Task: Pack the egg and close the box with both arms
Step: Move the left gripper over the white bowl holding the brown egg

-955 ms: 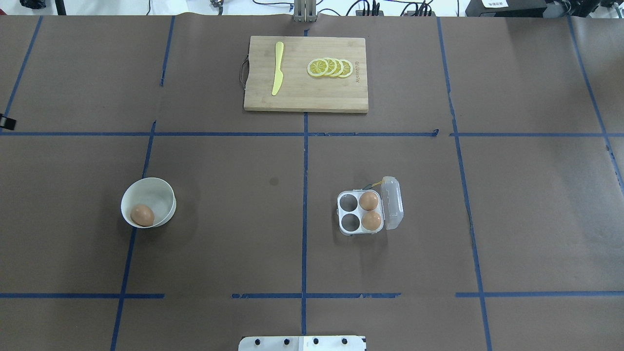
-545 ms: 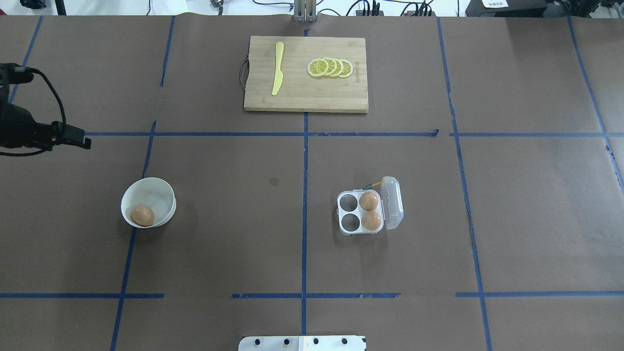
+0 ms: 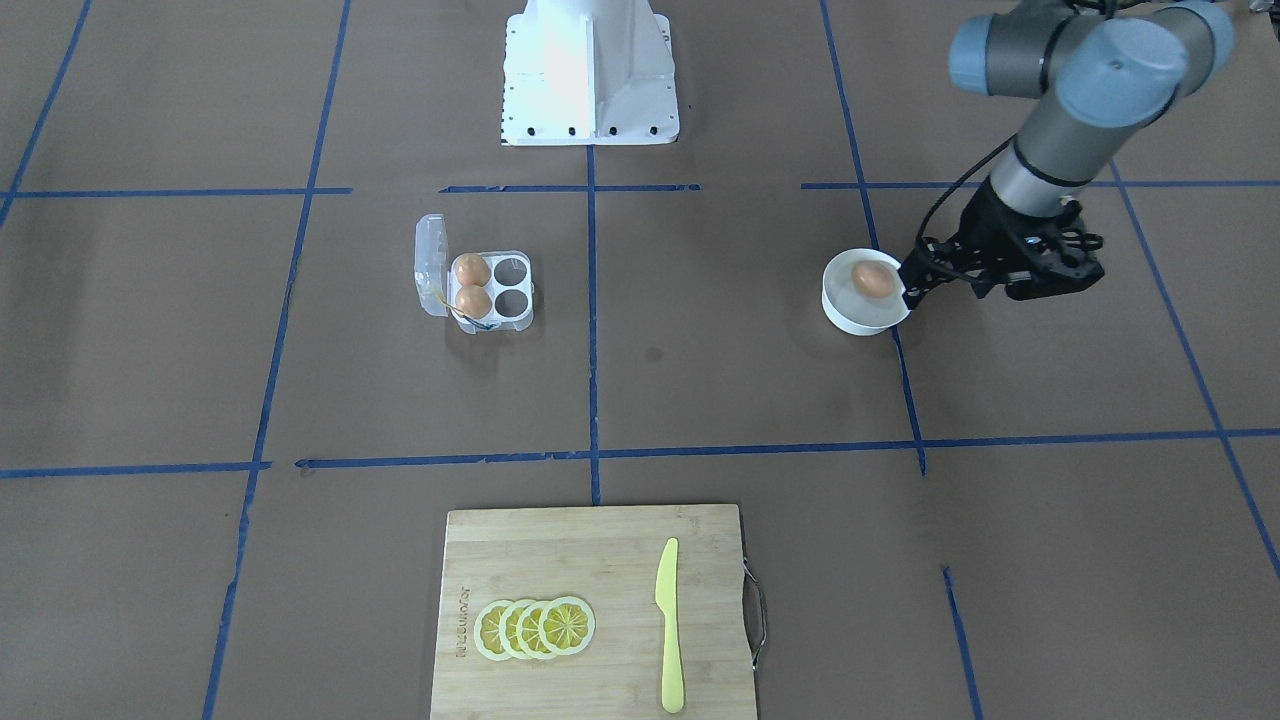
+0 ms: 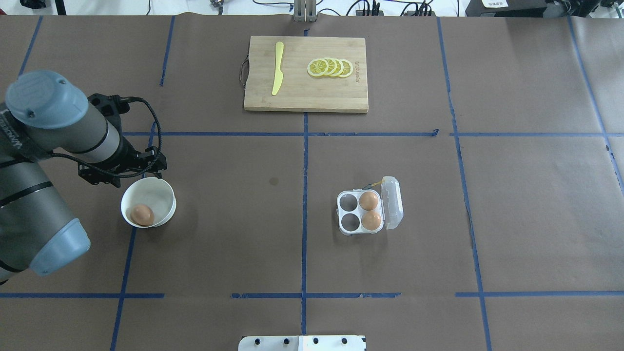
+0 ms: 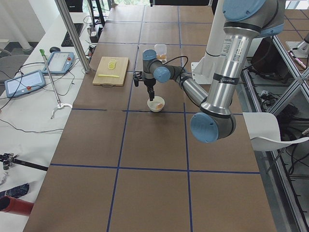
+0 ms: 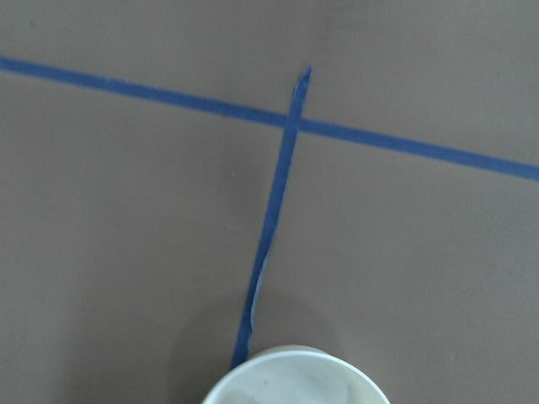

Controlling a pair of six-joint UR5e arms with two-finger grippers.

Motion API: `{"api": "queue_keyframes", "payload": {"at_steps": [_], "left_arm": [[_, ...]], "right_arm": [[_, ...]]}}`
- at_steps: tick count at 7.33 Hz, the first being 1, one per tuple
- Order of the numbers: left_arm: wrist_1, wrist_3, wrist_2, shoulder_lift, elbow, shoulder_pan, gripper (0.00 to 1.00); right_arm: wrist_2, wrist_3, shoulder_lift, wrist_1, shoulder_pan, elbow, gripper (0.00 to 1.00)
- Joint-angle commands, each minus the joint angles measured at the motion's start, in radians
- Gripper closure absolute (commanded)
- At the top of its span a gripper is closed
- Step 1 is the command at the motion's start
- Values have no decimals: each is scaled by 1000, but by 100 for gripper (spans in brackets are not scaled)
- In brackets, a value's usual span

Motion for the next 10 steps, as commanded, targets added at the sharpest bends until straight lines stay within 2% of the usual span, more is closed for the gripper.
{"api": "queue_keyframes", "payload": {"at_steps": [1,3,8,10], "left_arm": [[61,-25,7,-8,13,29,17],[56,-25,7,-8,59,39,21],[50,-25,1,-11,89,77,22],[50,-13,1,-11,90,79,26]], "right_arm": [[0,5,0,49,-6,-34,0],[4,5,-2,87,-7,-59,0],[4,3,-2,88,-7,-59,0],[4,2,-2,88,-6,-60,0]]}}
